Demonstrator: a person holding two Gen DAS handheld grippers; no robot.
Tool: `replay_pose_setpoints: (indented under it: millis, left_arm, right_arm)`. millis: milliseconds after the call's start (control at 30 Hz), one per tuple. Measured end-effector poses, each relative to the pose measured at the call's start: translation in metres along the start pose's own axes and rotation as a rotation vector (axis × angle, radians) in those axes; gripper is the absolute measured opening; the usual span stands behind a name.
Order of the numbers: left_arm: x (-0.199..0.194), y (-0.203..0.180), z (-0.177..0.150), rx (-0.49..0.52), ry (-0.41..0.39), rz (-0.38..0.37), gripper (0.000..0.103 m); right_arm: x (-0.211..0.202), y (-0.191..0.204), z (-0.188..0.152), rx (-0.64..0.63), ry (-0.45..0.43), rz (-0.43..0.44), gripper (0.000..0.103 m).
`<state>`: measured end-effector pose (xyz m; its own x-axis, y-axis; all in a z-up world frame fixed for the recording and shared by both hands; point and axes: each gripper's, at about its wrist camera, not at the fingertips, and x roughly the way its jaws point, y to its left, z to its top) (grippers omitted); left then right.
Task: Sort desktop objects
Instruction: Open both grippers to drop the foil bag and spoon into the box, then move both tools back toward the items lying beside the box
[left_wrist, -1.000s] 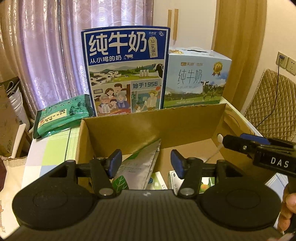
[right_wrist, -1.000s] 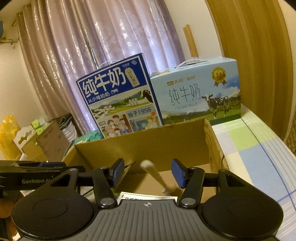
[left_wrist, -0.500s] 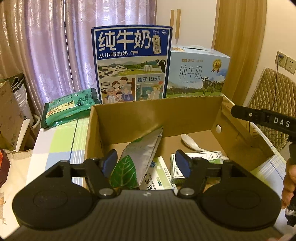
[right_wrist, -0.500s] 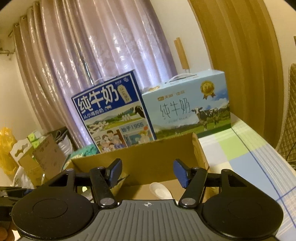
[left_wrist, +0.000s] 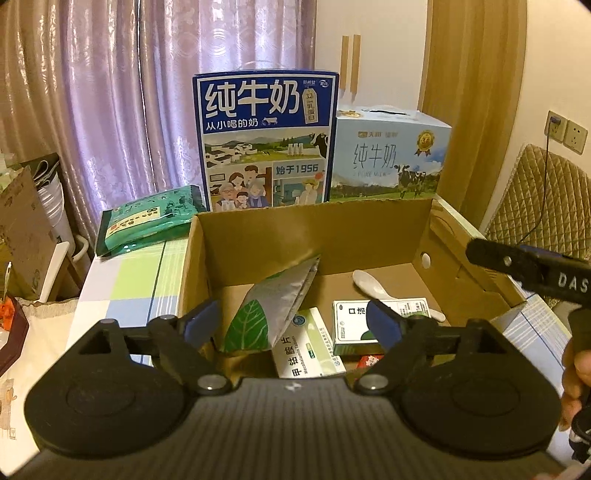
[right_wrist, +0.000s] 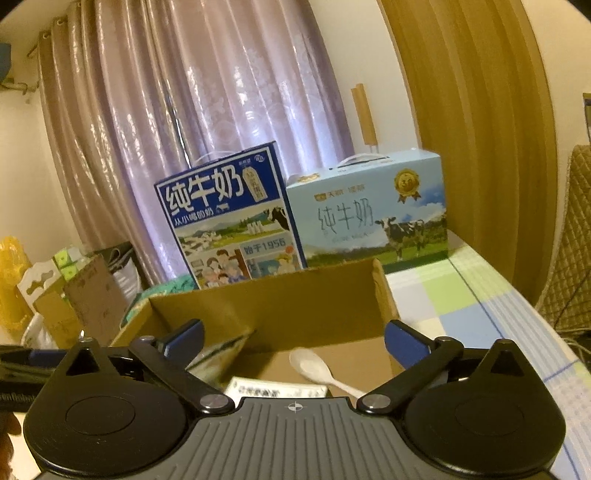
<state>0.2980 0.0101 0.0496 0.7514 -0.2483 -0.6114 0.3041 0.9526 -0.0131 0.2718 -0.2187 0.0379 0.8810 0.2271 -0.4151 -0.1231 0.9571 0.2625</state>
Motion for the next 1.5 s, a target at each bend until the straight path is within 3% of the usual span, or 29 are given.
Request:
replay_pose_setpoints:
  millis: [400,767,1100,1500]
  left_arm:
    - [-0.044,-0.010,-0.042,0.013,-0.030,0.053,0.101]
    - [-0.085,-0.001,-0.091,-0.011,0.008,0.041,0.101]
    - [-0.093,-0.008,-0.132,0.013,0.086,0.014,0.101]
    - [-0.078,-0.016,-0.134,-0.006,0.118,-0.009,0.101]
  right_arm:
    - [-0.055,-0.011,-0.024,0.017,0.037,-0.051,0.101]
    - [-0.104,-0.021,-0.062,-0.002,0.123,-0.088,0.101]
    - [-0.132,-0.025,-0.105,-0.083,0.164,-0.104,0.101]
    - [-0.132,-0.035,-0.146,-0.083,0.276,-0.143,0.101]
